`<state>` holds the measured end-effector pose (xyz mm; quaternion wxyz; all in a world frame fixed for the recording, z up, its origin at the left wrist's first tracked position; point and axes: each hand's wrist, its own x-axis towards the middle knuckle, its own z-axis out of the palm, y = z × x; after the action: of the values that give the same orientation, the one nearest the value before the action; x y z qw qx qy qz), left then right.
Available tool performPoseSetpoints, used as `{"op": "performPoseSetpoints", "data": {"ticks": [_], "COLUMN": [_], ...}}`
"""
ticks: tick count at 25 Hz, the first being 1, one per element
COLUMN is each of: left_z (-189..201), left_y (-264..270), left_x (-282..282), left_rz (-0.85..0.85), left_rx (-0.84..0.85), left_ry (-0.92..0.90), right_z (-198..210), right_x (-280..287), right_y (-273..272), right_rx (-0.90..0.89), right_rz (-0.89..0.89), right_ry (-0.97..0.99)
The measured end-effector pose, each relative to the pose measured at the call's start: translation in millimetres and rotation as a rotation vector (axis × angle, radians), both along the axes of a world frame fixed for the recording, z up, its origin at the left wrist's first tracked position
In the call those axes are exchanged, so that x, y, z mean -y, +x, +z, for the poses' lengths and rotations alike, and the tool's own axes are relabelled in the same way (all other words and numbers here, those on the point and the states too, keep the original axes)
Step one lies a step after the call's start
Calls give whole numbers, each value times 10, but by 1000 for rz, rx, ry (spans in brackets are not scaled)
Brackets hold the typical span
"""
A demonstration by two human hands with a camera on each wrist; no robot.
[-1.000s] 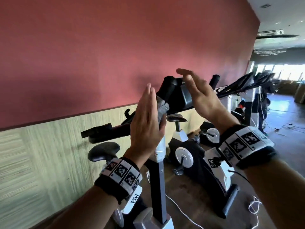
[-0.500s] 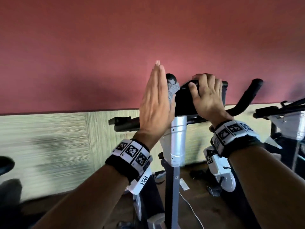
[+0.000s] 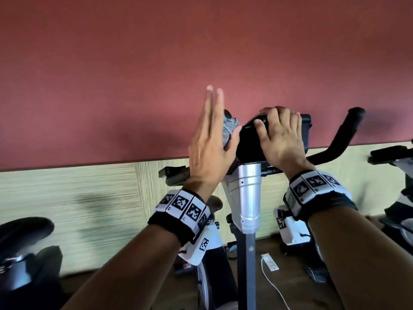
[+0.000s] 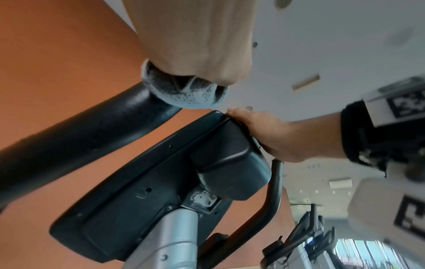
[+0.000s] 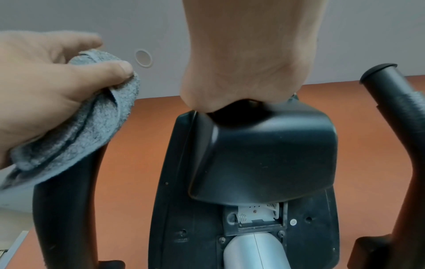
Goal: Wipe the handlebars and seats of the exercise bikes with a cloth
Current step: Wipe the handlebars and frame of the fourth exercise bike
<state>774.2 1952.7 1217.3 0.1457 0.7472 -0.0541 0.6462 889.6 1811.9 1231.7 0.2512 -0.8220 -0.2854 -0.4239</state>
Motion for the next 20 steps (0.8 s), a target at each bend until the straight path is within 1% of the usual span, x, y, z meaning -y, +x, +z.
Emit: {"op": "performPoseSetpoints", "data": {"ticks": [2, 6, 8, 10, 12, 13, 15, 17, 18, 20], "left_z": [-52, -225, -134, 40, 128, 80, -151, -369, -383, -191], "left_y": [26, 19, -1, -3, 22, 10, -24, -117, -134, -106], "left_x": [7, -16, 17, 82, 97, 59, -49, -110, -105, -40], "left_rz": [-39, -33, -21, 30, 42, 46, 2, -92, -120, -71], "left_rx": [-14, -21, -35, -32, -37, -44, -88, -128, -135, -119], "left_ry": [-119, -143, -152, -154, -132, -115, -88, -144, -177, -188], "right_z": [6, 20, 19, 12, 11, 14, 35, 46, 48, 54], "right_x": [9, -9, -3, -2, 5, 1, 5, -14, -24, -56], "right_y": [-7, -41, -63, -84, -96, -102, -115, -140, -157, -177], "right_rx": [2, -17, -20, -26, -33, -37, -61, -101, -125, -153], "right_rz": [-17, -64, -71, -67, -68, -66, -61, -43, -39, -29], "right_ry": [-12, -28, -28, -23, -14, -20, -16, -9, -1, 20]}}
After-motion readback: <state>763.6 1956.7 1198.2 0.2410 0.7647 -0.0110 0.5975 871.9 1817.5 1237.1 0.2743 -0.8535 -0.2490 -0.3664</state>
